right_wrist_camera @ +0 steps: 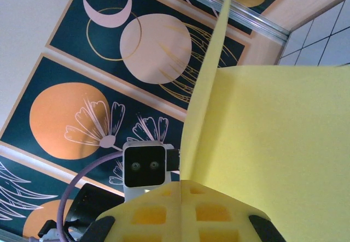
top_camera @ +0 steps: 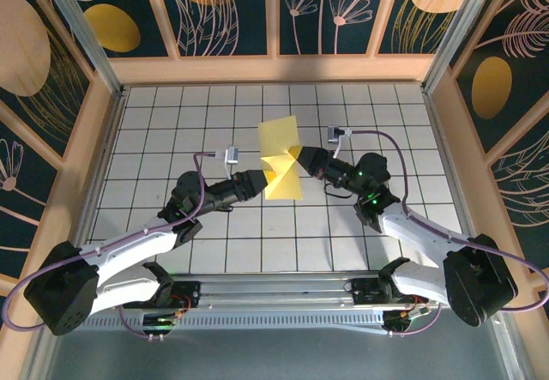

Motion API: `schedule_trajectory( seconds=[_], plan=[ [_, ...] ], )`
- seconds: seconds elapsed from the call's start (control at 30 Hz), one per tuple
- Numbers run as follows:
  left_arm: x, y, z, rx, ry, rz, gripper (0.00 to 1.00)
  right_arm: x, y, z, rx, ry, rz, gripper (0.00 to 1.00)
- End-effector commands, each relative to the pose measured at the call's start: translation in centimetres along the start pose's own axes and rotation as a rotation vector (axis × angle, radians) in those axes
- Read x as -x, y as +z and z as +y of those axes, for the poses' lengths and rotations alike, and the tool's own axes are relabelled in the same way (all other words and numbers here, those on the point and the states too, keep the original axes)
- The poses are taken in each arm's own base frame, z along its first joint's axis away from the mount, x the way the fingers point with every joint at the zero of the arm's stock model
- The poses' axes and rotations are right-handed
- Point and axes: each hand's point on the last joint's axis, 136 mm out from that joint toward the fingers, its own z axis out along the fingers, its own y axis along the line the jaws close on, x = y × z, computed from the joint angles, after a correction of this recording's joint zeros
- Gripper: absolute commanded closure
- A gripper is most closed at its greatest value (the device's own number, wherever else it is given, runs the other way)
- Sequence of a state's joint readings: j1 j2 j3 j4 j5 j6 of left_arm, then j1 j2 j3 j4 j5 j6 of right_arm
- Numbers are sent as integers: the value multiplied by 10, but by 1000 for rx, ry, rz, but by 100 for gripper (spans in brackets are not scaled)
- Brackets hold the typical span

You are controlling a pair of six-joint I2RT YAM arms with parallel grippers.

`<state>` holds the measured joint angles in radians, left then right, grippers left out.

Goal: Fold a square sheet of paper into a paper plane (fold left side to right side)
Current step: Turn over the paper at the center of the table.

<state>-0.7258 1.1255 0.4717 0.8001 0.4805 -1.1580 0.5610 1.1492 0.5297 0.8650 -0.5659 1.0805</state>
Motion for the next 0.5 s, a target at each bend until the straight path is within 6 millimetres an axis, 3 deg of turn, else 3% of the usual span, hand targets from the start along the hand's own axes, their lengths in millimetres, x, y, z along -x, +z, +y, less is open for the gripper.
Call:
schedule_trajectory(
  seconds=[0.0, 0.17, 0.27, 0.37, 0.47],
  plan=[
    [7, 0, -11, -13, 22, -19, 74, 5, 0, 15, 45, -28, -26, 93],
    [5, -3, 5, 72, 33, -17, 91, 8, -4, 5, -54, -86, -38, 73],
    [4, -8, 22, 185, 65, -10, 98, 12, -14, -16, -205, -142, -61, 63],
    [1, -16, 41, 315, 108, 15, 100, 22, -33, -43, -423, -218, -100, 55],
    [-2, -27, 62, 467, 147, 54, 100, 32, -64, -72, -661, -283, -136, 48]
  ],
)
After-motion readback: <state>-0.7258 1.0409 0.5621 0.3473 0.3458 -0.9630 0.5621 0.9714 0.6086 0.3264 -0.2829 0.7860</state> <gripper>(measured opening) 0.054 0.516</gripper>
